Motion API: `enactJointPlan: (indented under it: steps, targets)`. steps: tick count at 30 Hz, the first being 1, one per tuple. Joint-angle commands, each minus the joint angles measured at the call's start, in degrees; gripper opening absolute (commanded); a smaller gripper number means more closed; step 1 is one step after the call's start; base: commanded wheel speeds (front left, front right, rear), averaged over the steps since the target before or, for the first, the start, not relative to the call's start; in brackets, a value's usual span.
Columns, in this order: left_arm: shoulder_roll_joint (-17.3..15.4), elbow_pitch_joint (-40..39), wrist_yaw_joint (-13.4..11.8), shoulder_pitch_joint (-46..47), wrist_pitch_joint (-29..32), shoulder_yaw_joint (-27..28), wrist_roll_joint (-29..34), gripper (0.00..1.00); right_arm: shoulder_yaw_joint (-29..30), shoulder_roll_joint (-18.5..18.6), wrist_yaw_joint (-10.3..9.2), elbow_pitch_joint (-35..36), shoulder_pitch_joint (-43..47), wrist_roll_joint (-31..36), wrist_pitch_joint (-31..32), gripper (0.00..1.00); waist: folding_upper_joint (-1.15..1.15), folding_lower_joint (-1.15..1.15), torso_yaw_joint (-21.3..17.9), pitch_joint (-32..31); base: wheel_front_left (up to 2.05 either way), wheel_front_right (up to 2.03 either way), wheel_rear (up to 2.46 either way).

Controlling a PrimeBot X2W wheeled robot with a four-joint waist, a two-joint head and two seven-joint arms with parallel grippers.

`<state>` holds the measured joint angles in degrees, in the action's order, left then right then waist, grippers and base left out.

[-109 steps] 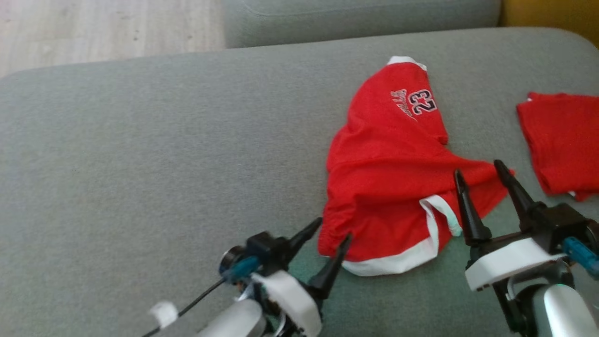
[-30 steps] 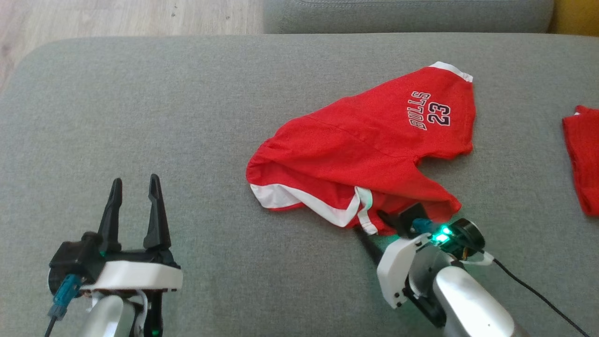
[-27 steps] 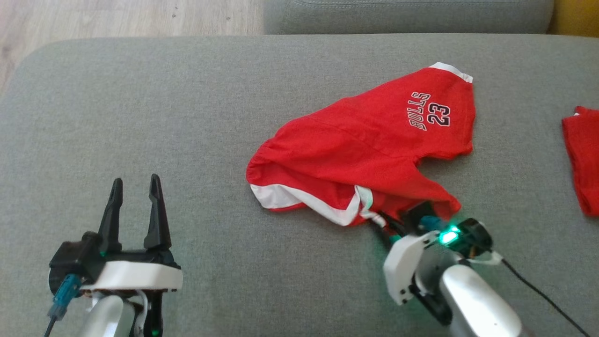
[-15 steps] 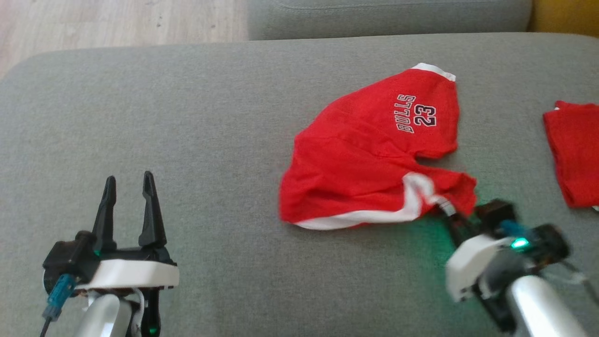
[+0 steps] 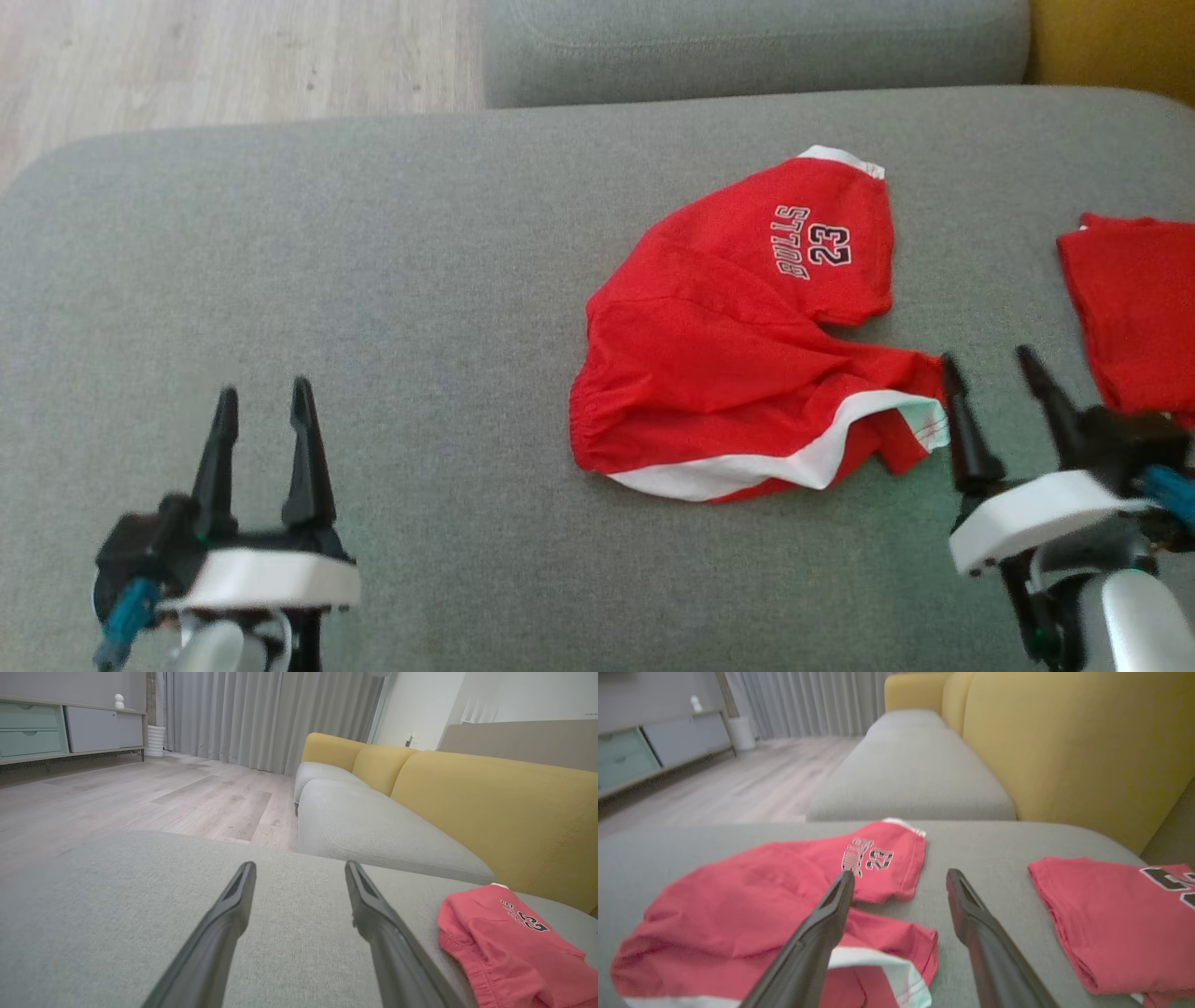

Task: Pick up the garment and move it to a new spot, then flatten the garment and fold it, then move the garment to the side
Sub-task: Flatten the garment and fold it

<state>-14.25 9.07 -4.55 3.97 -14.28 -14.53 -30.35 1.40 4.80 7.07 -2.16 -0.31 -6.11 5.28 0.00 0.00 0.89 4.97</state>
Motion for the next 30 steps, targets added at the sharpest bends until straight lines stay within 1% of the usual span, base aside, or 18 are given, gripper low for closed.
enactJointPlan:
  steps: [1,4,7,14,24,27,30]
  targets:
    - [-0.93,-1.52,-0.14,0.79,-0.59,2.27,-0.45,1.0,-0.08,-0.34,0.42,2.84,-1.07,-0.77,-2.26,1.0,0.0,0.0,-0.07,-0.68,0.0,0.0,0.0]
    - [-0.48,-1.46,-0.02,-0.46,-0.62,2.17,-0.5,1.0,1.75,-1.4,0.42,3.49,-1.52,-2.39,-6.4,1.0,0.0,0.0,-0.18,-1.77,0.0,0.0,0.0]
    - [0.04,-1.21,0.06,-1.67,-0.65,2.06,-0.65,1.0,1.48,-1.75,0.42,3.13,-2.11,-3.01,-8.05,1.0,0.0,0.0,-0.38,-2.86,0.0,0.0,0.0]
    - [0.45,-0.43,0.22,-2.93,-0.67,2.01,-0.97,1.0,-2.07,-1.88,0.42,0.55,-3.06,-2.19,-6.19,1.0,0.0,0.0,-0.39,-4.12,0.0,0.0,0.0]
    - [0.36,-0.91,0.08,-2.75,-0.18,1.04,-0.63,1.0,-2.5,-1.9,0.42,0.08,-2.6,-1.99,-5.2,1.0,0.0,0.0,-0.51,-3.8,0.0,0.0,0.0]
    - [0.67,-1.07,0.68,-1.88,0.67,-0.71,0.03,1.0,-2.61,-1.91,0.42,0.04,-2.58,-2.17,-5.11,1.0,0.0,0.0,-0.52,-3.56,0.0,0.0,0.0]
    - [1.79,-0.57,2.73,-0.31,2.73,-4.92,1.18,1.0,-2.79,-1.91,0.42,0.16,-2.63,-2.15,-5.02,1.0,0.0,0.0,-0.49,-3.11,0.0,0.0,0.0]
